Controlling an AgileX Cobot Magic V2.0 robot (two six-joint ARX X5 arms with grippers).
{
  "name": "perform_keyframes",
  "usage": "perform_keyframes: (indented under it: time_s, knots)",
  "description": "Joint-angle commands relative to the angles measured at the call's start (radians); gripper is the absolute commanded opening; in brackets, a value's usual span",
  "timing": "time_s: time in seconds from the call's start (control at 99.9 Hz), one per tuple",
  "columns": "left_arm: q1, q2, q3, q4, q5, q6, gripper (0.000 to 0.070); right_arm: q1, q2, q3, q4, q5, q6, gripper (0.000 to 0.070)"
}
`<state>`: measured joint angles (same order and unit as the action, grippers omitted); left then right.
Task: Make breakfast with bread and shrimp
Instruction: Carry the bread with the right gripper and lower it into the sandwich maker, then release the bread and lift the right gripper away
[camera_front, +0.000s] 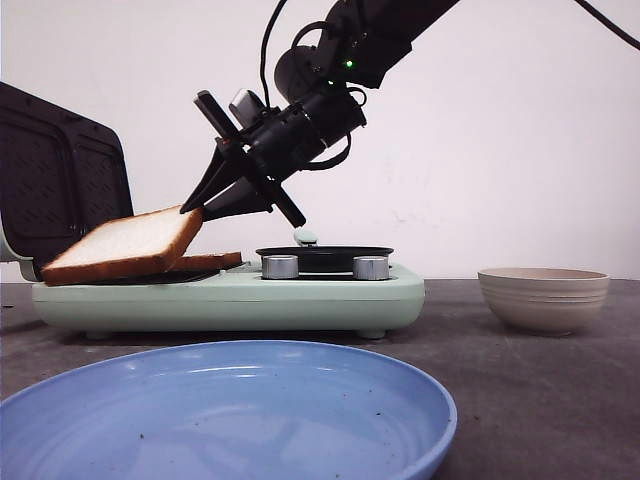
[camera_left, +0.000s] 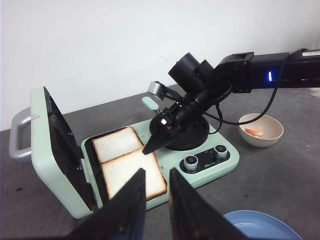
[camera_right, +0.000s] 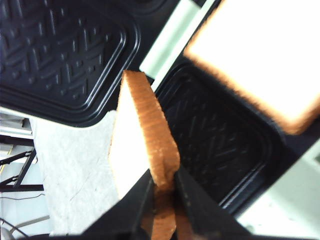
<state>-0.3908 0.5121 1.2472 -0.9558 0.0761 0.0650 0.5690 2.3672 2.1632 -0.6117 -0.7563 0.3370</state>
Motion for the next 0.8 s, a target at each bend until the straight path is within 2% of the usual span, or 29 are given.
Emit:
perform_keyframes:
  time_s: [0.0, 0.05, 0.08, 0.12, 0.19, 0.23, 0.34, 0.511, 0.701, 0.741, 0.761, 0.791]
  knots:
    - [-0.004, 0.006, 0.011, 0.006, -0.001, 0.013, 0.0003, 0.001, 0.026, 0.031, 0.007, 0.001, -0.004, 0.0000]
    - [-0.004, 0.006, 0.011, 0.006, -0.001, 0.013, 0.0003, -0.003, 0.026, 0.031, 0.006, 0.001, -0.004, 0.0002]
    - [-0.004, 0.006, 0.011, 0.006, -0.001, 0.013, 0.0003, -0.003, 0.026, 0.031, 0.007, 0.002, -0.005, 0.0031]
    - [-0.004, 0.006, 0.011, 0.006, -0.001, 0.013, 0.0003, -0.003, 0.026, 0.031, 0.007, 0.006, -0.004, 0.0131]
    - [-0.004, 0.006, 0.011, 0.007, -0.001, 0.013, 0.0003, -0.003, 0.026, 0.031, 0.008, 0.011, -0.002, 0.0359]
    - [-0.004, 0.006, 0.011, 0.007, -0.001, 0.013, 0.0003, -0.003, 0.026, 0.031, 0.007, 0.013, 0.004, 0.0457]
    - [-0.004, 0.006, 0.011, 0.007, -0.001, 0.013, 0.0003, 0.000, 0.026, 0.031, 0.007, 0.013, 0.002, 0.0554]
    - [-0.004, 0.006, 0.011, 0.009, -0.002, 0.013, 0.0003, 0.000, 0.024, 0.062, -0.019, 0.078, -0.009, 0.0561]
    - [-0.004, 0.006, 0.011, 0.016, -0.008, 0.013, 0.0003, -0.035, 0.024, 0.268, -0.214, 0.163, -0.119, 0.0557]
    - [-0.004, 0.006, 0.011, 0.022, -0.017, 0.013, 0.0003, -0.043, 0.024, 0.322, -0.267, 0.184, -0.141, 0.0492]
    - [-0.004, 0.006, 0.011, 0.026, -0.024, 0.013, 0.0003, -0.046, 0.024, 0.351, -0.297, 0.188, -0.155, 0.0415]
    - [-0.004, 0.006, 0.011, 0.033, -0.034, 0.012, 0.0003, -0.052, 0.024, 0.392, -0.344, 0.188, -0.181, 0.0260]
